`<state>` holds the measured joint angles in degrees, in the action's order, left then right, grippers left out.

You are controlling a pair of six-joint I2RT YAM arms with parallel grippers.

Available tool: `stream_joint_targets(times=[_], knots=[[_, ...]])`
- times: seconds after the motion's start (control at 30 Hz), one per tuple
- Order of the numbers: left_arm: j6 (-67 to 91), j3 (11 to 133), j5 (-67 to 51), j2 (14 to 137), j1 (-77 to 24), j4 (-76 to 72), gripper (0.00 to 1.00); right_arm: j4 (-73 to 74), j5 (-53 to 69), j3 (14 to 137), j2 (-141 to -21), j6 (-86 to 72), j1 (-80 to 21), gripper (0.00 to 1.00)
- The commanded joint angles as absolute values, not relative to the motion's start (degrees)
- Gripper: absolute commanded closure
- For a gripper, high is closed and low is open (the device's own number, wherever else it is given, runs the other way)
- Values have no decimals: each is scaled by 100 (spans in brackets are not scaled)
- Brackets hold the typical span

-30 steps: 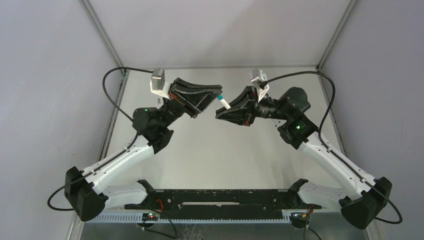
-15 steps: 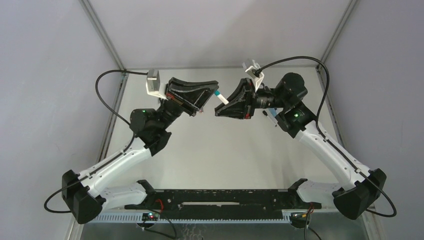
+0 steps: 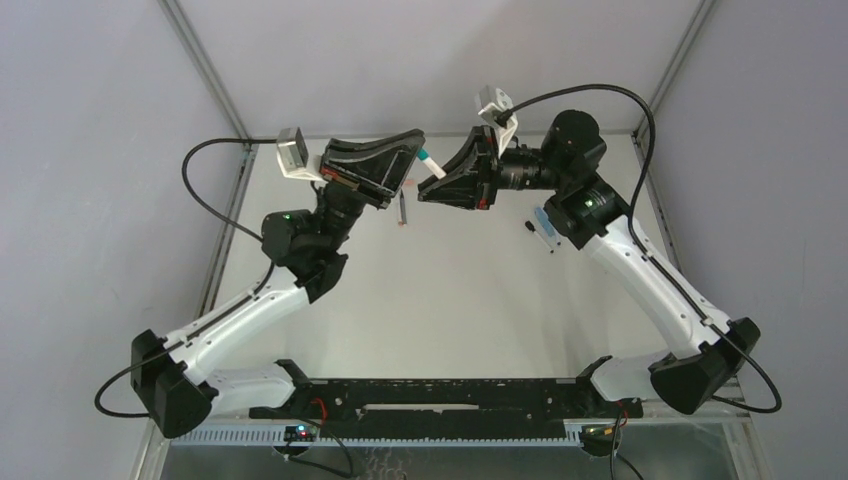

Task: Insert the pens into the pen caps
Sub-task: Press the pen cap onto the pen.

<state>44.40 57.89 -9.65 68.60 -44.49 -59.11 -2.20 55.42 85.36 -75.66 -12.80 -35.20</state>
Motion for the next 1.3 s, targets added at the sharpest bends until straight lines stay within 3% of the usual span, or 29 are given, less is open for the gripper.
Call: stream_joint_targets(times=[0.0, 0.23, 0.53, 0.8, 0.97, 1.27], knots=[[3681, 5230, -2956, 7222, -4984, -2757, 100, -2163, 5488, 9234, -7838, -2607, -3417, 100], [3611, 5110, -3864, 7526, -4932, -3089, 100, -2757, 6035, 9658, -8137, -3627, -3419, 100], [4303, 5204, -3605, 7901, -4929, -3659, 100, -664, 4497, 10253, -8246, -1651, -3602, 100], [4533, 5096, -3257, 7748, -4724, -3712, 99, -1044, 5349, 9680, -8110, -1823, -3485, 100], [4836, 5050, -2951, 7420, -4513, -4068, 85, -1057, 5561, 8583, -7608, -1763, -3349, 100], [5207, 4778, -2629, 7060, -4165, -4873, 40, -800, 5786, 7551, -7039, -1685, -3146, 100]])
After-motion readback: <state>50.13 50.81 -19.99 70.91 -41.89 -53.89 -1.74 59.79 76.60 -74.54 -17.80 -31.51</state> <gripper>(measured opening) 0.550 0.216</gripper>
